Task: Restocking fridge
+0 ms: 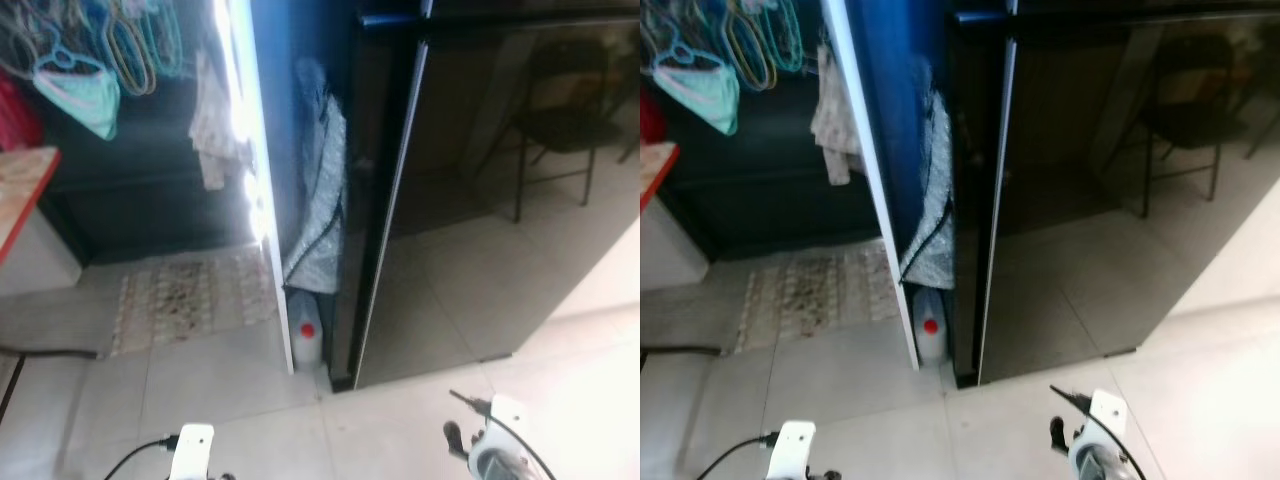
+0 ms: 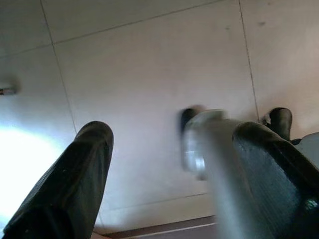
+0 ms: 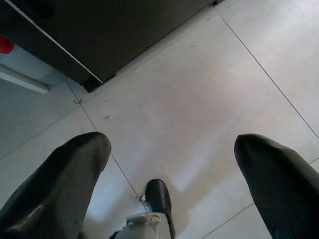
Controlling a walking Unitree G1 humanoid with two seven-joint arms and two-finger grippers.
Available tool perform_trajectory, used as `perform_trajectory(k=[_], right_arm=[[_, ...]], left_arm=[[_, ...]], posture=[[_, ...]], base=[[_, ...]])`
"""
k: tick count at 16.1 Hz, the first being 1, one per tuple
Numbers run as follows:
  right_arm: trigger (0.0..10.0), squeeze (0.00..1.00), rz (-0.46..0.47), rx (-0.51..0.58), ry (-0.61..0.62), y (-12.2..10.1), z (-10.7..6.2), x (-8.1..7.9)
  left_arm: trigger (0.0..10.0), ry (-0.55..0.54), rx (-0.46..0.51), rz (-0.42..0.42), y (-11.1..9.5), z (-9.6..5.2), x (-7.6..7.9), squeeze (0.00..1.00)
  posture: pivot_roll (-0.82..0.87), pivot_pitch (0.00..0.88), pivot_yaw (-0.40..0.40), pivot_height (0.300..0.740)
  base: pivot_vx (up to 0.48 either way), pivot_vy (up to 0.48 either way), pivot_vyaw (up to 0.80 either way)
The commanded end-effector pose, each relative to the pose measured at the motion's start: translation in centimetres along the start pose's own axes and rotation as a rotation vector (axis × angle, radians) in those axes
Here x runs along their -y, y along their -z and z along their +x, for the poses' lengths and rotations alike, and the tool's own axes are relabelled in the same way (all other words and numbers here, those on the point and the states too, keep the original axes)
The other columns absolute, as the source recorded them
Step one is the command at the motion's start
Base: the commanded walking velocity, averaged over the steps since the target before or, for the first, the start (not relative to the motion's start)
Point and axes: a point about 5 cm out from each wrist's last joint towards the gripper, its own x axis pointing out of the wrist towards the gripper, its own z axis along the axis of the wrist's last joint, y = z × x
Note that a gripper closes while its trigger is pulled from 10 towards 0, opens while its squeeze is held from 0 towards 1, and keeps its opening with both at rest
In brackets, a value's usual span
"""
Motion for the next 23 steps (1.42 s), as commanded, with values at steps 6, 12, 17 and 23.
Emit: perform_trajectory(k=[6, 12, 17, 23], right_arm=[[10.0, 0.0, -0.01, 0.005, -0.017, -0.33, 0.08, -0.63], [10.0, 0.0, -0.041, 0.01, -0.024, -0.43, 0.08, -0.63], [10.0, 0.0, -0.06, 0.007, -0.032, -0.45, 0.07, -0.64], [10.0, 0.0, -0.074, 0.008, -0.035, -0.46, 0.06, -0.53]], left_arm=[[10.0, -0.017, -0.007, -0.003, 0.26, -0.07, -0.67, 0.0], [10.0, -0.015, -0.007, -0.001, 0.28, -0.08, -0.68, 0.0], [10.0, -0.015, -0.009, 0.0, 0.31, -0.08, -0.69, 0.0], [10.0, -0.01, -0.01, 0.002, 0.37, -0.07, -0.56, 0.0]], posture=[[-0.04, 0.046, -0.033, 0.74], [-0.04, 0.05, -0.032, 0.74], [-0.04, 0.052, -0.035, 0.74], [-0.04, 0.045, -0.039, 0.74]], base=[[0.0, 0.334, 0.0], [0.0, 0.0, 0.0], [0.0, 0.0, 0.8], [0.0, 0.0, 0.8]])
